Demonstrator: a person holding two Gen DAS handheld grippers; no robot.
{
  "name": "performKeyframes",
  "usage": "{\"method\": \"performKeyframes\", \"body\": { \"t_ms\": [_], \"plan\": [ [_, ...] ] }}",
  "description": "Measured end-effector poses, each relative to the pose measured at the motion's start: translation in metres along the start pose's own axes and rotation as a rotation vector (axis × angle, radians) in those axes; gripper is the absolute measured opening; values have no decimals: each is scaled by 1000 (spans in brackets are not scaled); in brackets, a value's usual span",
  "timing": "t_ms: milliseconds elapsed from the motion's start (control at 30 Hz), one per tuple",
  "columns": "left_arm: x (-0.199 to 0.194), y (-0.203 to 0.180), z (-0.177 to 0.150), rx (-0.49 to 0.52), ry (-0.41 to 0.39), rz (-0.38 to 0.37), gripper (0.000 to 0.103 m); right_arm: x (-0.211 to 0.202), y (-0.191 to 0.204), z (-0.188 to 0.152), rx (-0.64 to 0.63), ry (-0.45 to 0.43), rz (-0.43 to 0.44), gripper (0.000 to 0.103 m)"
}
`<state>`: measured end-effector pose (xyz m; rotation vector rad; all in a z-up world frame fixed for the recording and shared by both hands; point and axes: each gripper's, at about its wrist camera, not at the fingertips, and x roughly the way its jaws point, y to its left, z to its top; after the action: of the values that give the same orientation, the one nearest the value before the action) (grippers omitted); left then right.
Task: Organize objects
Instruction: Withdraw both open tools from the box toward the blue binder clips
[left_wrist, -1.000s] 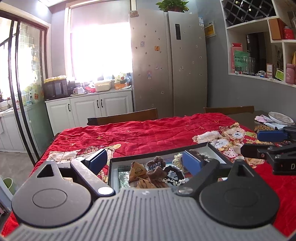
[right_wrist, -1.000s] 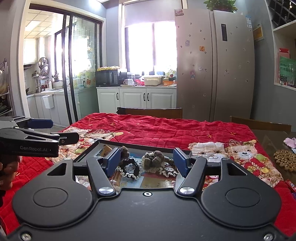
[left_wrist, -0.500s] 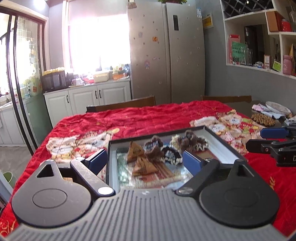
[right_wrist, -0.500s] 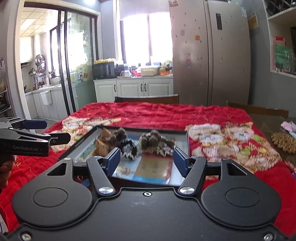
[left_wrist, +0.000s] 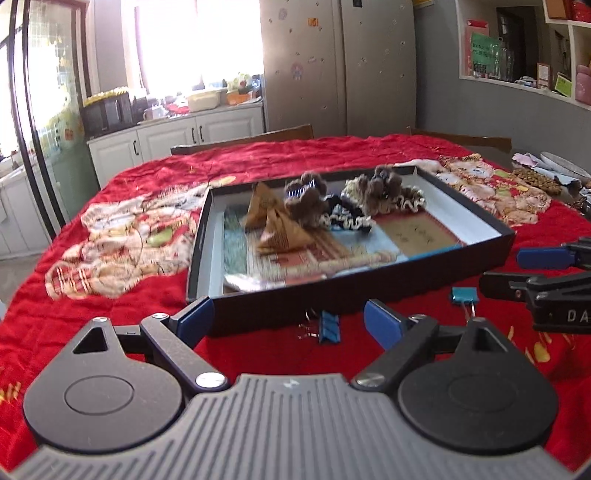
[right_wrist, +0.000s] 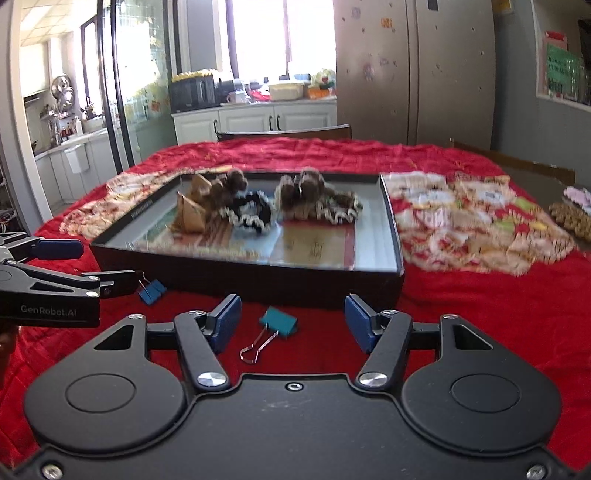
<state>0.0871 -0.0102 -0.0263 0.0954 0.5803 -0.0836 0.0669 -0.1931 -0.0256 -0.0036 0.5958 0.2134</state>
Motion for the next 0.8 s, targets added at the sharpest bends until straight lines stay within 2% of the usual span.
{"method": "performKeyframes", "body": {
  "t_ms": [300, 400, 467, 600, 800],
  "plan": [
    [18, -5, -9, -40, 20, 7, 90, 24, 4, -11, 57, 59, -1, 55],
    [23, -6, -10, -55, 30, 9, 87, 30, 7, -12, 55, 65, -5, 54],
    [26, -7, -10, -60, 39, 10, 86, 34, 9, -12, 48, 69, -12, 49],
    [33, -7, -12, -60, 58, 8, 81, 39, 13, -12, 25, 69, -30, 46],
    [37, -7, -15, -75, 72, 2, 78, 43, 17, -10, 14, 72, -47, 43]
  ]
}}
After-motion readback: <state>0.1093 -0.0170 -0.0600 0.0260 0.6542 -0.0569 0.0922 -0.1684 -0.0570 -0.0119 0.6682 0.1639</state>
